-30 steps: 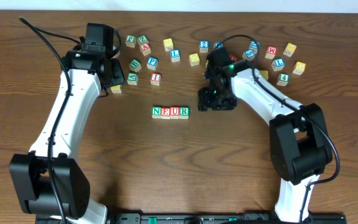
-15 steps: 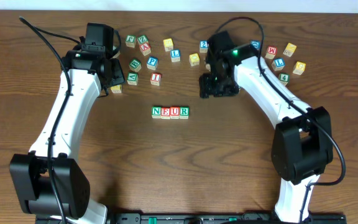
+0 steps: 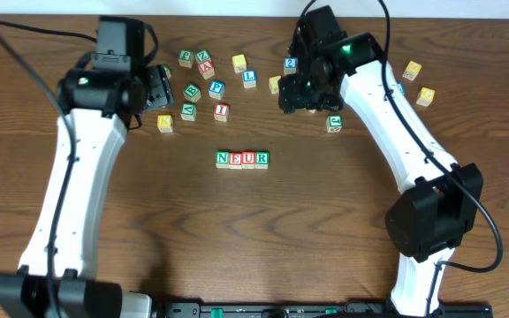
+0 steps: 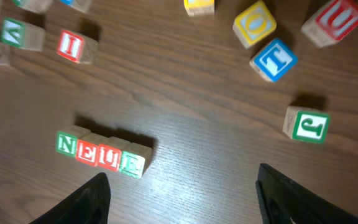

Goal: Spell out NEURIPS

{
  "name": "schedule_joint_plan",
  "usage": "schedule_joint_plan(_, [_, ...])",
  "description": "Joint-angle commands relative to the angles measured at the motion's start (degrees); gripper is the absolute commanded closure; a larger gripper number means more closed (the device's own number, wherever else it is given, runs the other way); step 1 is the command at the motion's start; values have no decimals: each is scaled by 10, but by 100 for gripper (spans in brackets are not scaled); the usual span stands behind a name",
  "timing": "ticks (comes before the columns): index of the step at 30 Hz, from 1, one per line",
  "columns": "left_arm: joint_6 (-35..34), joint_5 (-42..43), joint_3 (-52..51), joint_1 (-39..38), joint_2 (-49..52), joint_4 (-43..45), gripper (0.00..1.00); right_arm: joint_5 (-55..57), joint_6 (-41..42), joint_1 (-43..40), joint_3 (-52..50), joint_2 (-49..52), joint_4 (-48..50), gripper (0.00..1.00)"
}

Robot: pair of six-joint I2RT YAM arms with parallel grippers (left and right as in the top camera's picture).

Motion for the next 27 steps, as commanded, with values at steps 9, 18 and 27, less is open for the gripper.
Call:
schedule_joint_plan(9, [38, 86, 121, 34, -8, -96, 20, 14, -21, -1, 76, -18, -34, 25])
schedule_joint_plan(18, [46, 85, 123, 34, -2, -101, 19, 14, -21, -2, 76, -18, -23, 25])
schedule_joint_plan(27, [47, 83, 117, 34, 5, -99, 19, 17, -21, -1, 71, -18, 13, 27])
